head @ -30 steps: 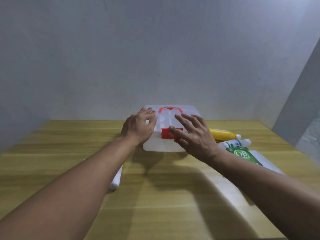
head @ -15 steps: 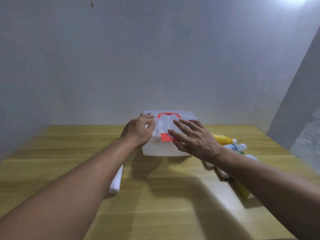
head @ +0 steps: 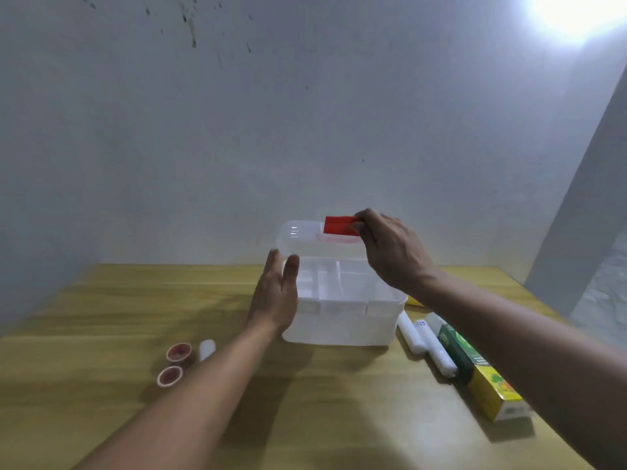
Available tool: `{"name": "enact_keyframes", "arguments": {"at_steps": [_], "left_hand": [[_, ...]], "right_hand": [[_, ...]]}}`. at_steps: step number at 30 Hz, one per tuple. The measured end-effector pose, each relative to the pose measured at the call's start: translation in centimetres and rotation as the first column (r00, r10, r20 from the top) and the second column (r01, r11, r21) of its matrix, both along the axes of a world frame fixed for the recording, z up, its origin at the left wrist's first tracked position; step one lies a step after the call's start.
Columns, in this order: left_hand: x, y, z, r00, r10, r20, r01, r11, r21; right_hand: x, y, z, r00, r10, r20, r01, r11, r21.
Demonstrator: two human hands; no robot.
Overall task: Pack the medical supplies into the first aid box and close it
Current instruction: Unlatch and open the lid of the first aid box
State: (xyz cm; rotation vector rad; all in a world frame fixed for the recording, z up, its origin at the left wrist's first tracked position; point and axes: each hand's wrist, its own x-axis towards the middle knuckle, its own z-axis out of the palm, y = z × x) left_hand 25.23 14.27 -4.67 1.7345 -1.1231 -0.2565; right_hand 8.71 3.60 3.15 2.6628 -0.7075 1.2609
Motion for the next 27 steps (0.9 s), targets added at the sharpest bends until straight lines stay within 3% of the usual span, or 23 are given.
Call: {"name": "enact_keyframes", "arguments": {"at_steps": [4, 11, 17, 23, 27], "left_hand": [[-0.2, 0.0, -1.1, 0.987, -0.073, 0.14, 0.07, 0.997, 0.027], [0.3, -0.7, -0.5, 0.923, -0.089, 0.373, -0.054, 0.933, 0.356], [-0.3, -1.1, 0.3, 0.913, -0.056, 0.403, -0.118, 0.911, 0.395], [0.9, -2.6, -0.4, 0.926, -0.028, 0.376, -0.123, 0.92, 0.372], [1.5, -3.4, -1.0, 0.945, 0.001, 0.327, -0.119, 0.933, 0.34]], "right_hand": [[0.7, -0.3, 1.5, 0.999, 0.027, 0.019, -0.027, 1.0, 0.012], [3.5, -4.6, 3.9, 0.99, -0.118, 0.071, 0.104, 0.978, 0.183], [5.5, -7.4, 3.3, 0.951, -0.308, 0.019, 0.287, 0.906, 0.313], [6.3, -9.6, 3.2, 0.953, -0.3, 0.046, 0.234, 0.824, 0.516], [6.1, -10.2, 2.5, 0.961, -0.276, 0.02, 0.216, 0.796, 0.566]]}}
